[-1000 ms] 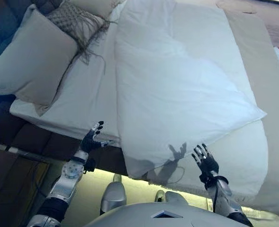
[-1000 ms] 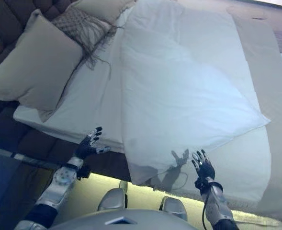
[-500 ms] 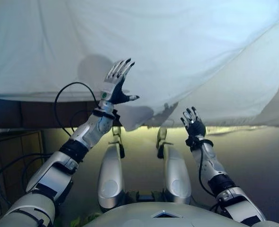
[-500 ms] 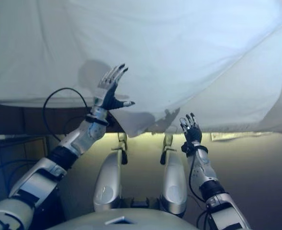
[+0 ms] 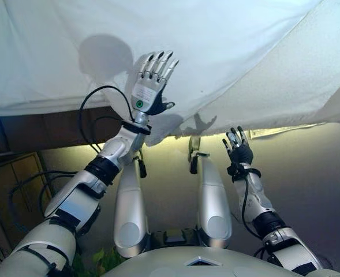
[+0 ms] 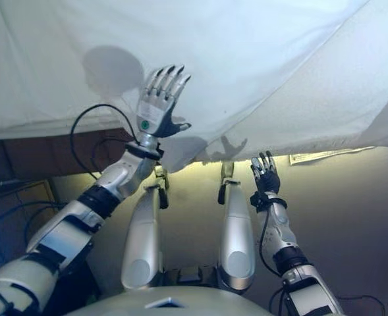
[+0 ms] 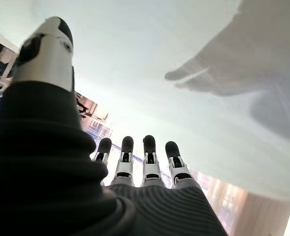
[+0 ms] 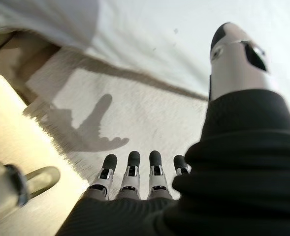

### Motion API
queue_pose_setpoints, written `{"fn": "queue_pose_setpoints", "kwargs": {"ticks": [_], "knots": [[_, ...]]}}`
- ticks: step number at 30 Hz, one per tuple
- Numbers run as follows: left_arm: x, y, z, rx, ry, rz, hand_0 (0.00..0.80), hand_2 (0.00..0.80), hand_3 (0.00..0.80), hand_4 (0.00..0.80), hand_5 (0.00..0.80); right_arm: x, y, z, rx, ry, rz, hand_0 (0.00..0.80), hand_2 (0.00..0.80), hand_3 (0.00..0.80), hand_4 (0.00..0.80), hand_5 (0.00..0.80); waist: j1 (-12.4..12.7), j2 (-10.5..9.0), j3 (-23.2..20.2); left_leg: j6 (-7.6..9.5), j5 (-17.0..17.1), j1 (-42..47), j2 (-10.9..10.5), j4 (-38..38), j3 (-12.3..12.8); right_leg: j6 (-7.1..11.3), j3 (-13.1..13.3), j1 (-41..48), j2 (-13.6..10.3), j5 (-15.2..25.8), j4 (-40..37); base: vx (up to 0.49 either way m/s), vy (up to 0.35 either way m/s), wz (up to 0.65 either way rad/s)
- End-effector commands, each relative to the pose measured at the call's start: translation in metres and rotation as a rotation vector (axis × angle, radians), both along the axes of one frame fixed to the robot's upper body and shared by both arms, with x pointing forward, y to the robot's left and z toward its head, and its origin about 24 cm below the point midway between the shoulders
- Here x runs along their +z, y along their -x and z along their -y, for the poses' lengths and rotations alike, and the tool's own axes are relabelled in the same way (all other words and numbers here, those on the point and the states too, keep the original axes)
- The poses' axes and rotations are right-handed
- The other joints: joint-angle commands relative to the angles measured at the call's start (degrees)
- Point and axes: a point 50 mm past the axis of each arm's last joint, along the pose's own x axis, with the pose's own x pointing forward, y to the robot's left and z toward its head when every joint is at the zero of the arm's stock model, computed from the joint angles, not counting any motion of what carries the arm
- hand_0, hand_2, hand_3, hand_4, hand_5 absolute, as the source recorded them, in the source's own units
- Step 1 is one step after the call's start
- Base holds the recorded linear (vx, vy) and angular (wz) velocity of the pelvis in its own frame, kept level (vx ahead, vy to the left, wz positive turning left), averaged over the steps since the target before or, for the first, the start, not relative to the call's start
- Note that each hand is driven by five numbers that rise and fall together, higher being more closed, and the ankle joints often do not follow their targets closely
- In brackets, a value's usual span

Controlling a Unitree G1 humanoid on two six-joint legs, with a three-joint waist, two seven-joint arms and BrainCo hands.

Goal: Make the bed neatly

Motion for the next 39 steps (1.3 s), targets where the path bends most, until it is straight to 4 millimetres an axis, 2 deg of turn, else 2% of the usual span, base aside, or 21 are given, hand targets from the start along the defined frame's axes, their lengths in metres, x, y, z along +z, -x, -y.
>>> {"fn": "queue_pose_setpoints", "kwargs": {"ticks": [1,5,6,17,21,26,27,29,30,39], "knots": [[0.027,-0.007,0.012,-0.027,-0.040,0.145,0.000,0.000,0.000,0.000,0.000,0.021,0.004,-0.002,-0.012,-0.050,0.142,0.000,0.000,0.000,0.000,0.000,-1.5,-0.99,0.7,2.56,-1.7,-3.5,-0.7,4.5,-2.5,3.23,1.3,1.2,-1.7,5.0,-6.0,-0.038,0.020,-0.06],[0.031,-0.010,0.014,0.004,-0.048,0.160,0.000,0.000,0.000,0.000,0.000,0.033,-0.001,0.001,-0.007,-0.035,0.185,0.000,0.000,0.000,0.000,0.000,-2.6,-0.58,0.7,3.16,-2.5,-7.2,-0.5,7.0,-2.5,2.38,1.8,-3.5,-1.0,3.9,-2.3,-0.024,0.048,-0.09],[0.029,-0.010,0.013,0.011,-0.047,0.157,0.000,0.000,0.000,0.000,0.000,0.033,0.001,0.001,-0.004,-0.034,0.183,0.000,0.000,0.000,0.000,0.000,-2.7,-0.49,0.7,3.03,-5.0,-6.8,-0.3,9.0,-2.8,2.48,2.2,-3.2,-0.7,1.7,-0.1,0.068,0.072,-0.11],[0.042,-0.021,-0.016,0.153,-0.017,0.180,0.000,0.000,0.000,0.000,0.000,0.038,0.006,0.016,-0.006,-0.050,0.216,0.000,0.000,0.000,0.000,0.000,-3.6,0.37,0.7,7.08,-14.1,-16.5,-1.4,26.7,-2.6,-0.06,4.8,-14.2,1.0,-4.2,18.3,0.023,0.039,-0.02],[0.041,-0.022,-0.020,0.163,-0.023,0.118,0.000,0.000,0.000,0.000,0.000,0.039,0.006,0.022,-0.008,-0.050,0.219,0.000,0.000,0.000,0.000,0.000,-3.7,0.86,0.7,7.51,-15.4,-18.2,-2.4,29.1,-2.3,-0.46,5.4,-16.8,1.2,-5.0,21.4,0.036,0.042,0.02],[0.031,-0.025,-0.013,0.200,-0.082,-0.025,0.000,0.000,0.000,0.000,0.000,0.049,0.003,0.022,-0.002,-0.032,0.245,0.000,0.000,0.000,0.000,0.000,-4.4,1.44,0.7,7.52,-15.2,-18.9,-3.4,28.5,-1.4,-0.29,6.2,-18.6,1.5,-4.4,21.4,0.008,0.056,-0.03],[0.027,-0.026,-0.012,0.220,-0.093,-0.050,0.273,0.273,0.273,0.273,0.273,0.051,0.002,0.022,-0.004,-0.031,0.248,0.000,0.000,0.000,0.000,0.000,-4.6,1.50,0.7,7.54,-15.0,-18.8,-3.5,28.3,-1.2,-0.23,6.3,-18.7,1.6,-4.2,21.2,0.004,0.073,-0.05],[0.021,-0.027,-0.012,0.250,-0.103,-0.094,0.722,0.722,0.722,0.722,0.722,0.054,0.001,0.024,-0.010,-0.023,0.253,0.000,0.000,0.000,0.000,0.000,-4.9,1.61,0.7,7.46,-14.9,-18.8,-3.7,28.2,-0.9,-0.07,6.6,-18.9,1.6,-3.9,21.2,0.005,0.062,-0.03],[0.020,-0.027,-0.011,0.250,-0.102,-0.098,0.800,0.800,0.800,0.800,0.800,0.055,-0.001,0.024,-0.013,-0.021,0.256,0.000,0.000,0.000,0.000,0.000,-5.0,1.69,0.7,7.41,-14.9,-18.8,-3.7,28.1,-0.8,0.00,6.7,-19.1,1.5,-3.8,21.3,0.004,0.042,-0.01],[0.023,-0.027,-0.010,0.218,-0.034,-0.118,0.800,0.800,0.800,0.800,0.800,0.055,-0.002,0.024,-0.009,-0.009,0.239,0.000,0.000,0.000,0.000,0.000,-5.1,2.49,0.7,6.79,-13.0,-15.0,-3.7,24.4,-0.5,0.70,6.9,-16.5,1.1,-2.6,19.3,0.021,0.036,0.00]]}}
